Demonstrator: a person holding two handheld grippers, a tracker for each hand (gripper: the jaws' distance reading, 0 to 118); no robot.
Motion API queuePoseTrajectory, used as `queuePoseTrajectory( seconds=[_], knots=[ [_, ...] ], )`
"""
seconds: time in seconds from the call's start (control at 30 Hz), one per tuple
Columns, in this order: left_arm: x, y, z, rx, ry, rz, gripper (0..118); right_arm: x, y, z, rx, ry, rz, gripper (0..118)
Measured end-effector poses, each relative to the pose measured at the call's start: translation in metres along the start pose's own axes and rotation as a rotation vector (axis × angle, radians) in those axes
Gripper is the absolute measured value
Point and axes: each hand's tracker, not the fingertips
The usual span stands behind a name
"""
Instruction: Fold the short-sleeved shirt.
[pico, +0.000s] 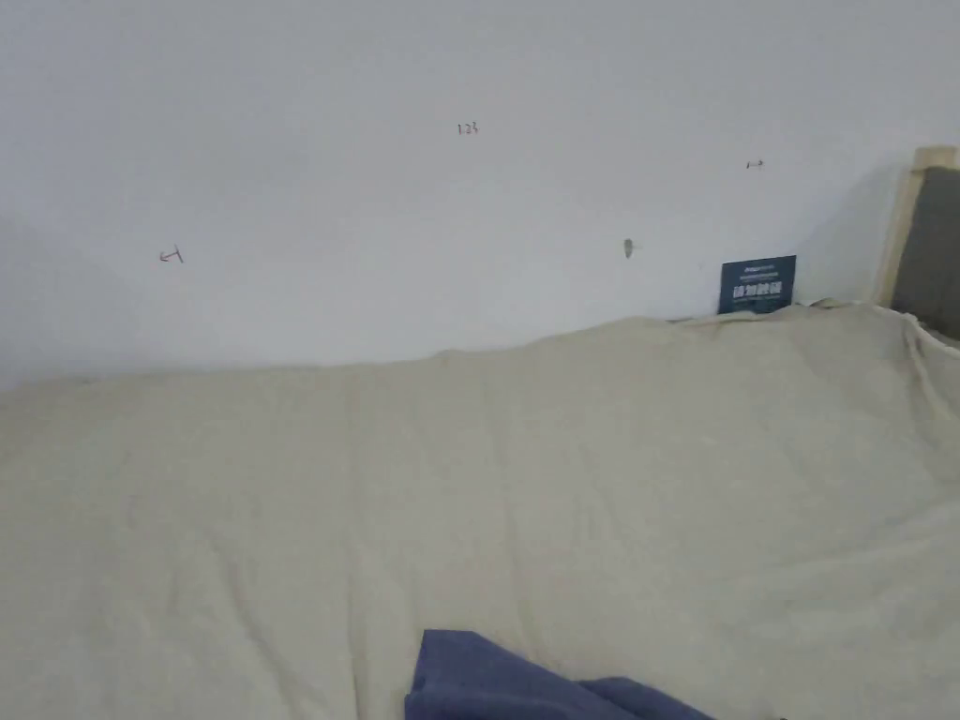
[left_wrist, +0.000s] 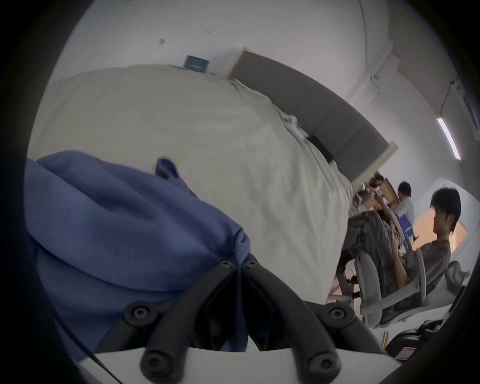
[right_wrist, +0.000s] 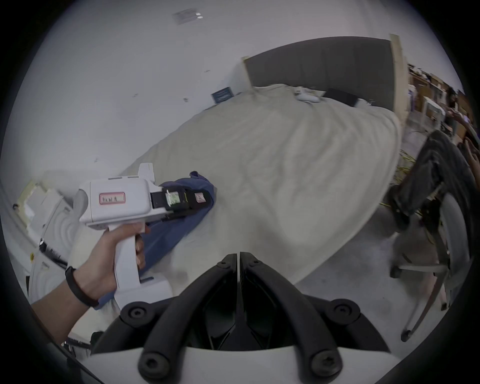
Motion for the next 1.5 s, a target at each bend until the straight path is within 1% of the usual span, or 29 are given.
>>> queuePoseTrajectory(
  seconds=[0.07, 0.1, 0.17, 0.2, 0.23, 0.27, 0.33, 0.37, 0.4, 0.47, 0.57, 0.63, 0.7, 0.73, 0.77, 0.8, 0.87, 0.93, 0.97, 1.03, 1.07, 1.1, 1.27, 1.3, 1.37, 1.43, 1.5],
  knots=[
    [0.008, -0.004, -0.008, -0.019, 0.050, -0.023, 2, 0.005, 0.002, 0.001, 0.003, -0.003, -0.012, 2],
    [0.004, -0.004, -0.004, 0.006, 0.061, -0.019, 7, 0.007, 0.003, 0.001, 0.006, -0.004, -0.016, 2],
    [-0.014, -0.001, 0.010, 0.006, -0.023, 0.073, 21, 0.002, 0.005, -0.001, 0.018, 0.011, -0.014, 2],
    [-0.021, 0.001, 0.023, 0.012, -0.019, 0.082, 28, -0.003, 0.007, -0.003, 0.021, 0.031, 0.006, 2],
    [-0.028, 0.005, 0.044, 0.030, 0.002, 0.067, 37, -0.012, 0.009, -0.004, 0.030, 0.053, 0.041, 2],
    [-0.035, 0.009, 0.065, 0.064, 0.027, 0.022, 50, -0.020, 0.010, -0.004, 0.041, 0.071, 0.070, 2],
    [-0.047, 0.010, 0.128, 0.169, 0.160, -0.076, 66, -0.042, 0.014, -0.008, 0.044, 0.128, 0.132, 2],
    [-0.054, 0.010, 0.157, 0.213, 0.211, -0.100, 71, -0.052, 0.016, -0.009, 0.051, 0.153, 0.154, 2],
    [-0.068, 0.010, 0.195, 0.266, 0.256, -0.102, 75, -0.067, 0.019, -0.009, 0.065, 0.193, 0.183, 2],
    [-0.086, -0.002, 0.268, 0.349, 0.354, -0.045, 79, -0.096, 0.024, -0.010, 0.075, 0.281, 0.240, 2],
    [-0.109, -0.030, 0.357, 0.444, 0.467, 0.035, 79, -0.139, 0.027, -0.005, 0.112, 0.367, 0.335, 2],
    [-0.116, -0.057, 0.406, 0.543, 0.564, 0.070, 79, -0.165, 0.029, -0.003, 0.108, 0.423, 0.369, 2],
    [-0.122, -0.079, 0.438, 0.602, 0.634, 0.114, 76, -0.186, 0.028, 0.001, 0.109, 0.475, 0.393, 2],
    [-0.124, -0.090, 0.451, 0.616, 0.654, 0.136, 72, -0.193, 0.028, 0.002, 0.108, 0.501, 0.400, 2],
    [-0.125, -0.098, 0.461, 0.626, 0.674, 0.156, 62, -0.199, 0.027, 0.005, 0.110, 0.499, 0.403, 2],
    [-0.126, -0.107, 0.468, 0.633, 0.690, 0.165, 55, -0.204, 0.025, 0.008, 0.120, 0.501, 0.409, 2],
    [-0.123, -0.122, 0.481, 0.649, 0.721, 0.178, 47, -0.212, 0.024, 0.012, 0.127, 0.502, 0.439, 2],
    [-0.116, -0.137, 0.491, 0.708, 0.763, 0.190, 25, -0.217, 0.021, 0.018, 0.158, 0.473, 0.458, 2],
    [-0.111, -0.143, 0.495, 0.715, 0.758, 0.185, 20, -0.217, 0.019, 0.019, 0.162, 0.467, 0.466, 2],
    [-0.104, -0.155, 0.500, 0.714, 0.752, 0.175, 15, -0.215, 0.014, 0.023, 0.170, 0.452, 0.467, 2],
    [-0.099, -0.160, 0.500, 0.691, 0.741, 0.174, 8, -0.213, 0.011, 0.024, 0.169, 0.449, 0.464, 2],
    [-0.095, -0.165, 0.498, 0.630, 0.724, 0.163, 4, -0.210, 0.009, 0.024, 0.169, 0.449, 0.459, 2],
    [-0.075, -0.185, 0.487, 0.638, 0.713, 0.111, 1, -0.205, -0.003, 0.026, 0.149, 0.427, 0.470, 2],
    [-0.073, -0.183, 0.485, 0.642, 0.723, 0.113, 1, -0.204, -0.003, 0.026, 0.145, 0.422, 0.473, 2],
    [-0.070, -0.178, 0.481, 0.593, 0.756, 0.091, 1, -0.204, -0.004, 0.026, 0.141, 0.425, 0.469, 2],
    [-0.068, -0.175, 0.481, 0.609, 0.741, 0.080, 1, -0.204, -0.004, 0.026, 0.140, 0.425, 0.467, 2],
    [-0.065, -0.172, 0.481, 0.619, 0.734, 0.098, 1, -0.204, -0.005, 0.027, 0.143, 0.408, 0.477, 2]
  ],
)
